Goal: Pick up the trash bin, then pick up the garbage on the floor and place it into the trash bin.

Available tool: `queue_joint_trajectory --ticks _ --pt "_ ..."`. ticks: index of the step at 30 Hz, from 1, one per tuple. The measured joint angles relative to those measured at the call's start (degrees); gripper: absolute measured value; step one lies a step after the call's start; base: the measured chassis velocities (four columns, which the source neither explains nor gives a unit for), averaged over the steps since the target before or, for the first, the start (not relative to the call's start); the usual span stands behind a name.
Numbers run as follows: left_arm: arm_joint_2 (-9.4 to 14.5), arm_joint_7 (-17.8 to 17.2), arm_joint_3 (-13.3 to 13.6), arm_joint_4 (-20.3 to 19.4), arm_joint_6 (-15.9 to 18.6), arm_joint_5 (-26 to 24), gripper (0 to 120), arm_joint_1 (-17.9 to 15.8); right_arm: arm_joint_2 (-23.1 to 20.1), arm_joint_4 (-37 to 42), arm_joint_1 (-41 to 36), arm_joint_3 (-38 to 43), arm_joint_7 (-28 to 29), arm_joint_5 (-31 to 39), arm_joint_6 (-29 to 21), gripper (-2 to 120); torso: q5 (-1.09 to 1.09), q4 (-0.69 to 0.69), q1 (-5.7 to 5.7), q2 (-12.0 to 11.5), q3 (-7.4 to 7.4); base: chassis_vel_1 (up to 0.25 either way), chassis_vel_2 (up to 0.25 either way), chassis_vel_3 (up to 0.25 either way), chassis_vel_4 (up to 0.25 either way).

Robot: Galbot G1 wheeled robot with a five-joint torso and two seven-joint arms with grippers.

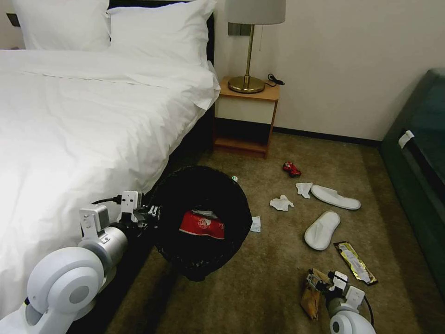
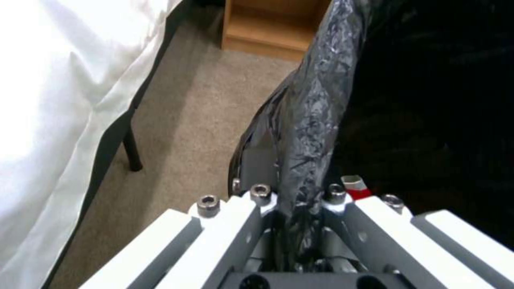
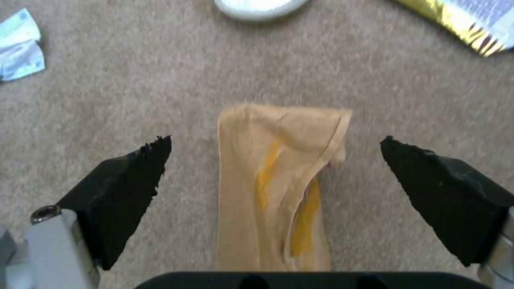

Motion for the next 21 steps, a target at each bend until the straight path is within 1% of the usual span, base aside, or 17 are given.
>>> queue_joint_trajectory --ticks 9,12,14,15,17,18,20,21 --pt "0.0 0.0 0.5 0.1 0.0 -0.3 2 -0.5 0.6 -1.7 0.2 -0.3 0.0 1.9 -0.2 99 0.0 0.0 0.0 0.0 0.0 0.0 0.0 0.0 0.0" --pt "-0.4 0.0 0.9 1.0 0.0 -0.1 2 -0.8 1.1 -3.1 0.7 -0.5 0.0 1.9 0.1 96 0.0 0.0 0.0 0.0 0.0 0.0 0.0 0.0 0.0" --pt "-0.8 0.2 1.3 1.7 0.0 0.1 2 -1.7 1.4 -3.9 1.0 -0.6 0.0 1.9 0.3 91 0.0 0.0 0.0 0.0 0.0 0.0 0.0 0.0 0.0" --pt "-0.8 0.2 1.3 1.7 0.0 0.1 2 -1.7 1.4 -3.9 1.0 -0.6 0.0 1.9 0.3 91 0.0 0.0 0.0 0.0 0.0 0.0 0.0 0.0 0.0" --pt "-0.8 0.3 1.3 1.9 0.0 0.1 2 -2.3 1.5 -3.9 1.1 -0.6 0.0 1.9 0.3 86 0.0 0.0 0.0 0.0 0.0 0.0 0.0 0.0 0.0" --pt "-0.8 0.3 1.3 1.9 0.0 0.1 2 -2.3 1.5 -3.9 1.1 -0.6 0.0 1.9 0.3 86 0.0 0.0 0.0 0.0 0.0 0.0 0.0 0.0 0.0" --pt "-0.5 0.3 1.2 2.0 0.0 -0.1 2 -2.4 1.5 -3.3 1.1 -0.7 0.1 1.9 0.3 72 0.0 -0.01 0.0 0.0 0.0 0.0 0.0 0.0 0.0" --pt "-0.5 0.3 1.2 2.0 0.0 -0.1 2 -2.4 1.5 -3.3 1.1 -0.7 0.1 1.9 0.3 72 0.0 -0.01 0.0 0.0 0.0 0.0 0.0 0.0 0.0"
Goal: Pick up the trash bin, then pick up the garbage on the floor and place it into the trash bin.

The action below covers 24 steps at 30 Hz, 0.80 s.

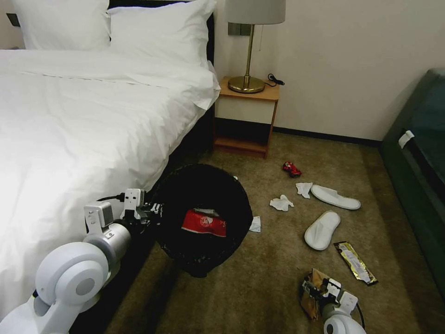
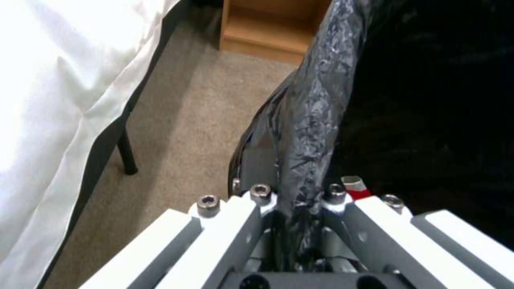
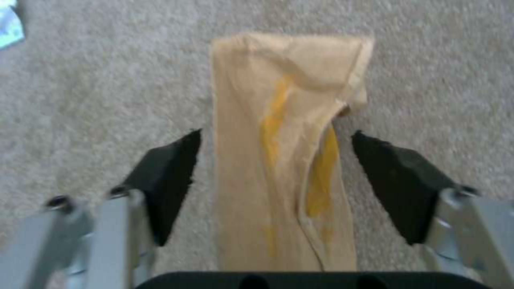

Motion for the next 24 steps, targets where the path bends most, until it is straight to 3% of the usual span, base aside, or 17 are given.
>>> queue_joint_trajectory --ticks 15,20,24 --pt "-0.4 0.0 -0.1 -0.2 0.0 0.0 2 0.1 -1.7 6.0 0.9 0.3 0.4 -0.1 -1.0 14 0.0 0.01 0.0 0.0 0.0 0.0 0.0 0.0 0.0" --pt "-0.7 0.0 0.2 -0.4 0.0 0.1 2 0.5 -2.7 9.1 0.8 0.8 0.4 1.4 -1.9 0 0.0 0.01 0.0 0.0 0.0 0.0 0.0 0.0 0.0" --pt "-0.7 0.0 0.3 -0.6 0.0 0.1 2 0.4 -3.2 9.3 0.7 1.0 0.4 1.9 -2.1 0 0.0 0.0 0.0 0.0 0.0 0.0 0.0 0.0 0.0"
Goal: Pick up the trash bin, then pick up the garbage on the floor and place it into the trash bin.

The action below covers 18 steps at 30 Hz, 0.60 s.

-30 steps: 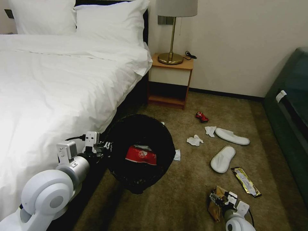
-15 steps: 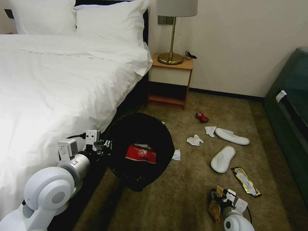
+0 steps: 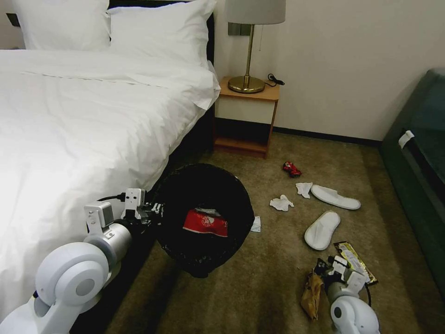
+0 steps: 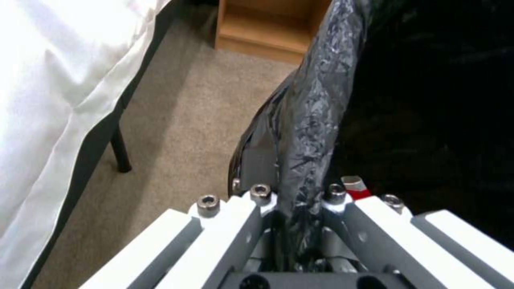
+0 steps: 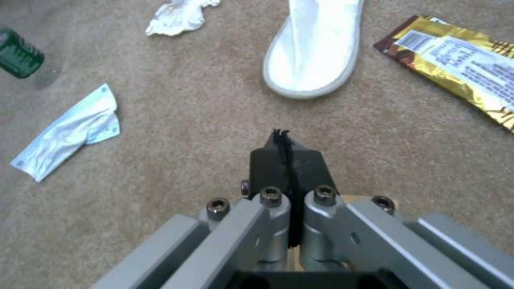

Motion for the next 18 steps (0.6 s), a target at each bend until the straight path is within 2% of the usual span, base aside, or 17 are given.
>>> queue_joint_trajectory --ticks 14,18 --pt "0.4 -0.2 -0.8 -1.7 0.0 0.0 2 1.5 0.0 1.0 -2.6 1.2 -0.8 -4.6 0.9 0 0.0 0.0 0.0 0.0 -0.01 0.0 0.0 0.0 0.0" --pt "0.5 -0.2 -1.2 -2.0 0.0 0.1 2 2.4 -0.4 0.5 -4.0 1.7 -1.6 -5.4 0.9 14 0.0 0.0 0.0 0.0 0.0 0.0 0.0 0.0 0.0"
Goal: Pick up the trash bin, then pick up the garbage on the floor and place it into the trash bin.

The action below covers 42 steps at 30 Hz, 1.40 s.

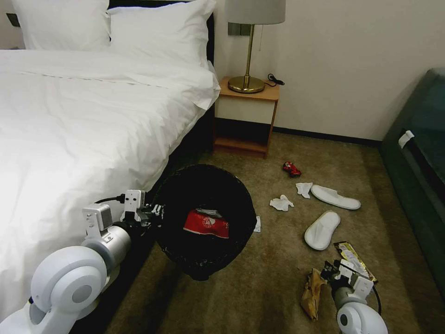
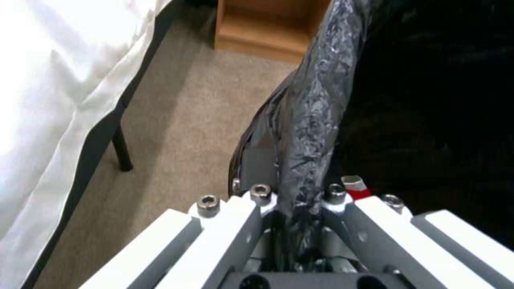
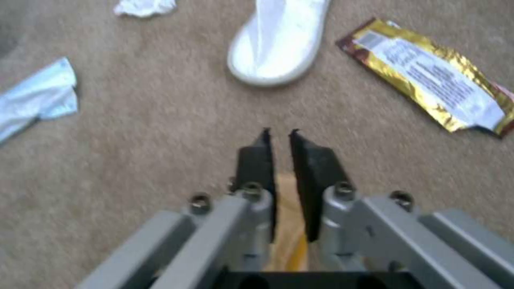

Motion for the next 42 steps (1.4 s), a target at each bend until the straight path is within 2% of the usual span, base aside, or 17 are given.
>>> queue_joint_trajectory --ticks 2,4,5,7,8,10,12,14,16,18,21,23,24,25,33,42 --pt "0.0 0.0 0.0 -0.1 0.0 0.0 2 0.2 -0.1 -0.2 -0.3 0.1 -0.2 0.0 0.0 16 0.0 0.0 0.0 0.0 0.0 0.0 0.0 0.0 0.0" --pt "0.0 0.0 -0.1 -0.2 0.0 0.1 2 0.4 -0.1 -1.3 -0.6 0.3 -0.5 -0.1 0.0 28 0.0 0.0 0.0 0.0 0.0 0.0 0.0 0.0 0.0" --pt "0.0 0.0 -0.1 -0.2 0.0 0.1 2 0.4 -0.1 -1.3 -0.6 0.3 -0.5 -0.1 0.0 28 0.0 0.0 0.0 0.0 0.0 0.0 0.0 0.0 0.0" --pt "0.0 0.0 -0.1 -0.2 0.0 0.1 2 0.3 -0.1 -2.9 -0.5 0.4 -0.6 -0.1 0.3 38 0.0 0.0 0.0 0.0 0.0 0.0 0.0 0.0 0.0" --pt "0.0 0.0 -0.1 -0.2 0.0 0.1 2 0.3 -0.1 -2.9 -0.5 0.4 -0.6 -0.1 0.3 38 0.0 0.0 0.0 0.0 0.0 0.0 0.0 0.0 0.0" --pt "0.2 0.0 -0.1 -0.2 0.0 0.0 2 0.2 -0.1 -4.8 -0.1 0.4 -1.1 0.1 0.7 51 0.0 0.0 0.0 0.0 0.0 0.0 0.0 0.0 0.0" --pt "0.3 0.0 -0.1 -0.2 0.0 -0.1 2 0.2 -0.1 -5.2 0.0 0.4 -1.3 0.1 0.8 55 0.0 0.0 0.0 0.0 0.0 0.0 0.0 0.0 0.0" --pt "0.6 0.0 -0.2 -0.2 0.0 -0.2 2 0.1 0.0 -6.7 0.4 0.1 -2.0 0.4 0.8 66 0.0 0.0 0.0 0.0 0.0 0.0 0.0 0.0 0.0" --pt "0.6 0.0 -0.2 -0.2 0.0 -0.3 2 0.1 0.0 -7.0 0.6 0.0 -2.1 0.5 0.8 68 0.0 0.0 0.0 0.0 0.0 0.0 0.0 0.0 0.0" --pt "0.5 0.0 -0.1 -0.1 0.0 -0.3 2 0.1 0.3 -9.1 1.3 -0.2 -2.7 0.9 0.8 82 -0.01 0.0 0.0 0.0 0.0 0.0 0.0 0.0 0.0" --pt "0.4 0.1 0.0 -0.1 0.0 -0.3 2 0.1 0.4 -10.1 1.7 -0.3 -3.0 1.1 0.8 86 0.0 0.01 0.0 0.0 0.0 0.0 0.0 0.0 0.0" --pt "0.3 0.1 0.1 0.1 0.0 -0.3 2 0.1 0.4 -12.1 2.3 -0.6 -3.8 2.0 0.8 97 -0.01 0.0 0.0 0.0 0.0 0.0 0.0 0.0 0.0" --pt "0.3 0.1 0.1 0.1 0.0 -0.3 2 0.1 0.4 -12.1 2.3 -0.6 -3.8 2.0 0.8 97 -0.01 0.0 0.0 0.0 0.0 0.0 0.0 0.0 0.0" --pt "0.3 0.2 0.2 0.2 0.0 -0.2 2 -0.1 0.4 -13.1 2.5 -0.9 -4.0 2.1 1.0 102 0.0 0.0 0.0 0.0 0.0 0.0 0.0 0.0 0.0" --pt "0.5 0.4 0.4 1.1 0.0 -0.2 2 -0.8 1.0 -15.7 2.9 -1.4 -4.4 2.5 1.7 113 -0.01 0.0 0.0 0.0 0.0 0.0 0.0 0.0 0.0" --pt "0.5 0.6 0.4 1.3 0.0 -0.1 2 -1.0 1.8 -16.2 3.0 -2.3 -5.3 1.9 2.2 113 0.0 0.0 0.0 0.0 0.0 0.0 0.0 0.0 0.0"
